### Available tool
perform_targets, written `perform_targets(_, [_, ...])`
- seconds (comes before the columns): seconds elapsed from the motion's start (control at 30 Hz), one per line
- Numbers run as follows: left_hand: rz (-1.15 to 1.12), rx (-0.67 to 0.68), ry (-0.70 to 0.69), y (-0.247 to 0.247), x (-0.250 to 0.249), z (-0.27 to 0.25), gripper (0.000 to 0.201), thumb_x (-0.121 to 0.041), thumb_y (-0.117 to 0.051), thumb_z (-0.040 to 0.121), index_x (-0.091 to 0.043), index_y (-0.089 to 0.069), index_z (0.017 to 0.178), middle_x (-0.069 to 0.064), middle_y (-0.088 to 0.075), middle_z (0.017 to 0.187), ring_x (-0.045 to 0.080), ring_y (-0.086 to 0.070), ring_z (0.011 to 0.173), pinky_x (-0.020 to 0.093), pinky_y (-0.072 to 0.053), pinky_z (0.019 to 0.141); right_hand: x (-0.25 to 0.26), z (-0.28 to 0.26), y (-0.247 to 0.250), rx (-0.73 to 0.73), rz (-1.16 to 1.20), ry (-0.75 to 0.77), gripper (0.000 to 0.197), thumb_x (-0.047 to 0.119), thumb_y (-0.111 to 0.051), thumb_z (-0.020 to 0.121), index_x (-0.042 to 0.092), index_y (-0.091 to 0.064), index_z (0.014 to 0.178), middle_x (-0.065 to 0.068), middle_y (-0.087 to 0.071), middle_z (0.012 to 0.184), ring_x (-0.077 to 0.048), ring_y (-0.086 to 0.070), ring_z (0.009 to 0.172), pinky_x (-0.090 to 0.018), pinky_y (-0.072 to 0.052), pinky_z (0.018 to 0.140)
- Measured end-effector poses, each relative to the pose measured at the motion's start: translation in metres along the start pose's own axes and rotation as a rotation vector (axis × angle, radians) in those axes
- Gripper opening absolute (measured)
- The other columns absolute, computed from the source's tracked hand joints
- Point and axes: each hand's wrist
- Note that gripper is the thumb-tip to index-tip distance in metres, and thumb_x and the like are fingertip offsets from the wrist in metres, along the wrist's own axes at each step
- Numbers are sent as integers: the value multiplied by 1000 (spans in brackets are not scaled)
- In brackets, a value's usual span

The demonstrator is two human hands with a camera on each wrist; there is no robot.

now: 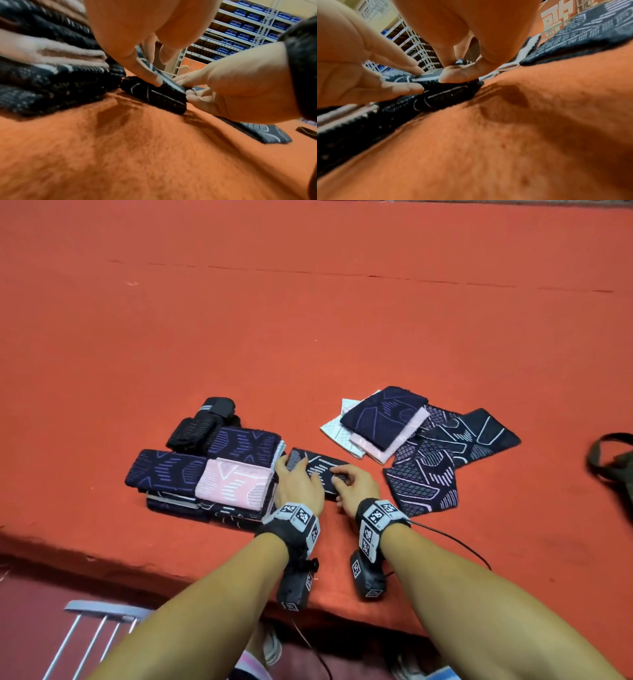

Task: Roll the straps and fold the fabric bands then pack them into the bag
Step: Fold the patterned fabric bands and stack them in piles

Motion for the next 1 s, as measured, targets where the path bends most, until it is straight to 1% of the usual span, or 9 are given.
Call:
perform_targets(0.07, [92,2,-63,-6,2,-3,46,-25,-48,101,-22,-49,146,-2,-15,166,26,-54,128,37,-43,98,-6,1,-4,5,-65,4,19,24,-66,90,40,-68,100,5,-62,77,-27,-67,68,-48,-60,68])
perform_targets(0.2, [125,76,-125,-16,8,2,46,-22,-43,103,-27,-47,148,-15,-14,166,19,-52,132,36,-46,98,-8,4,-6,16,-77,-9,19,26,-66,89,42,-66,98,12,-55,73,-31,-68,75,-50,-58,74])
perform_targets(0.37, [21,138,-117,-23,22,12,48,-21,-47,101,-31,-46,148,-13,-19,165,18,-51,133,34,-45,102,-8,7,0,73,-98,0,18,28,-66,92,37,-69,108,14,-51,70,-23,-62,75,-46,-57,79])
perform_targets(0.5, [-54,80,-91,-18,14,17,48,-21,-56,96,-27,-53,143,-5,-37,159,20,-47,138,32,-36,111,2,21,15,93,-91,50,22,35,-66,87,34,-71,108,7,-67,87,-19,-64,81,-40,-56,84])
perform_targets(0.6, [-50,-21,-200,-13,-4,15,44,-25,-57,95,-27,-58,139,-5,-56,145,19,-54,130,32,-41,105,10,38,39,-79,-48,52,25,30,-64,89,32,-67,114,3,-65,92,-17,-61,78,-32,-51,78])
perform_targets(0.73, [-102,-15,-300,-19,-23,12,38,-28,-56,95,-31,-61,133,-10,-64,132,22,-65,108,35,-51,93,2,66,73,-259,-98,-65,36,26,-61,93,29,-61,129,-5,-60,99,-21,-58,91,-24,-42,81])
perform_targets(0.8, [-143,-3,-274,-25,-27,13,32,-30,-57,95,-33,-65,126,-10,-69,120,22,-67,95,36,-52,87,-3,75,79,-255,-113,-111,40,25,-60,92,31,-61,131,-3,-59,93,-24,-61,91,-28,-48,83])
perform_targets(0.9, [-219,18,-251,-34,-27,12,23,-26,-57,96,-31,-70,115,-11,-71,111,16,-66,90,34,-51,87,-6,83,72,-202,-89,-140,41,25,-61,93,33,-61,133,8,-59,92,-21,-63,88,-32,-52,90])
perform_targets(1.0, [-260,16,-226,-37,-23,12,21,-23,-57,96,-30,-71,111,-13,-71,109,15,-66,89,35,-52,88,-6,93,64,-212,-13,-165,34,24,-64,91,28,-66,124,3,-62,82,-24,-67,83,-39,-56,87])
Point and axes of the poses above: each hand's wrist, its own z-axis towards the middle knuckle, its own y-axis out of the back of the hand, x = y × z
